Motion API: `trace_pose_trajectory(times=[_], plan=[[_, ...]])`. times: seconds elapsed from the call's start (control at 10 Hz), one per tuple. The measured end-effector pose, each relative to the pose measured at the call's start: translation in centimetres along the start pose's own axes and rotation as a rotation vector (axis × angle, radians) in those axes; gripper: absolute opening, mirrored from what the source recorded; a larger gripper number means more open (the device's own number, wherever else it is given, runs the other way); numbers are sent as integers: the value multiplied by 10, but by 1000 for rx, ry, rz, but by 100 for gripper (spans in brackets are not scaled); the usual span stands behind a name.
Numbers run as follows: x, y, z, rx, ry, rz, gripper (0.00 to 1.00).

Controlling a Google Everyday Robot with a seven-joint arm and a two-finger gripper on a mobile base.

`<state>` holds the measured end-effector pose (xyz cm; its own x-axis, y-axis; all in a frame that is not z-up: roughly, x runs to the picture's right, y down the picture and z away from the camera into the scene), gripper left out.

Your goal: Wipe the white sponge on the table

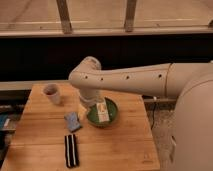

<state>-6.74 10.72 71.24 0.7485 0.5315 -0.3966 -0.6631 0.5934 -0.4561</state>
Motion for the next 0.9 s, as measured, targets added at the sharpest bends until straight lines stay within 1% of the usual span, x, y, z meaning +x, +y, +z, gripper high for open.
trace_pose_trajectory(times=[0.1,0.2,0.4,0.6,0.8,0.9], plan=[[3,-2,3,-1,4,-14,80],[-2,2,7,-6,6,-35,80],[-24,13,14,-16,4,-81,80],[-56,27,22,-26,-3,-142,80],[-72,33,28,-36,-20,-181,80],[-79,36,33,-50,-33,-200,80]])
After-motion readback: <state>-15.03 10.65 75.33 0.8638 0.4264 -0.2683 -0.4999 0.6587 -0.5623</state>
